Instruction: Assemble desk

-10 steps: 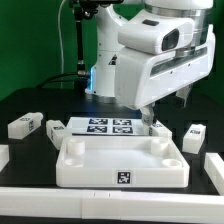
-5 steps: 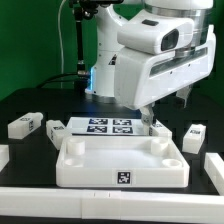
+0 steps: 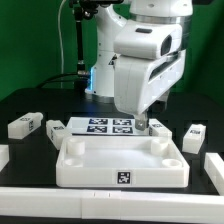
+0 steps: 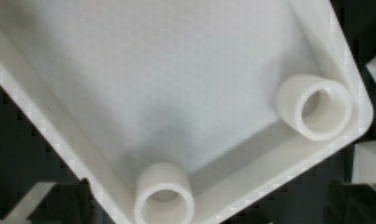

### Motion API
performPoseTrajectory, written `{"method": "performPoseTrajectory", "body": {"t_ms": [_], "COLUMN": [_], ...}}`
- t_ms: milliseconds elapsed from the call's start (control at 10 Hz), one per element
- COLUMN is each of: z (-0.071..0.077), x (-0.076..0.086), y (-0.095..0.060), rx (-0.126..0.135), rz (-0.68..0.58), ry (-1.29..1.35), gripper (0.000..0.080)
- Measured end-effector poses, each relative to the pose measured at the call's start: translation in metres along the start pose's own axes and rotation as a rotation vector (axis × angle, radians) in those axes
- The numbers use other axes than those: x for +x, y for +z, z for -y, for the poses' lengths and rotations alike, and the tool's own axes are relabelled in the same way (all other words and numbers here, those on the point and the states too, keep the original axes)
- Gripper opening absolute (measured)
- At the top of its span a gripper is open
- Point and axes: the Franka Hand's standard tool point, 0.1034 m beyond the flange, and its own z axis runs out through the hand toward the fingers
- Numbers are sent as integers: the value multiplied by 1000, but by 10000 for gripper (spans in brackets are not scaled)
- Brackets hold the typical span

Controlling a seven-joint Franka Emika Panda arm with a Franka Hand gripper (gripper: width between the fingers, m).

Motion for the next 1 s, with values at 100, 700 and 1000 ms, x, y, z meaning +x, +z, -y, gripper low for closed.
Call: {"method": "performPoseTrajectory", "body": {"t_ms": [100, 700, 1000], "z": [3, 7, 8], "x": [-4, -31, -44], "y": [2, 16, 25], "rx": [6, -95, -100], "rz": [2, -39, -38], "ry": [3, -306, -405], "gripper": [650, 650, 650]}}
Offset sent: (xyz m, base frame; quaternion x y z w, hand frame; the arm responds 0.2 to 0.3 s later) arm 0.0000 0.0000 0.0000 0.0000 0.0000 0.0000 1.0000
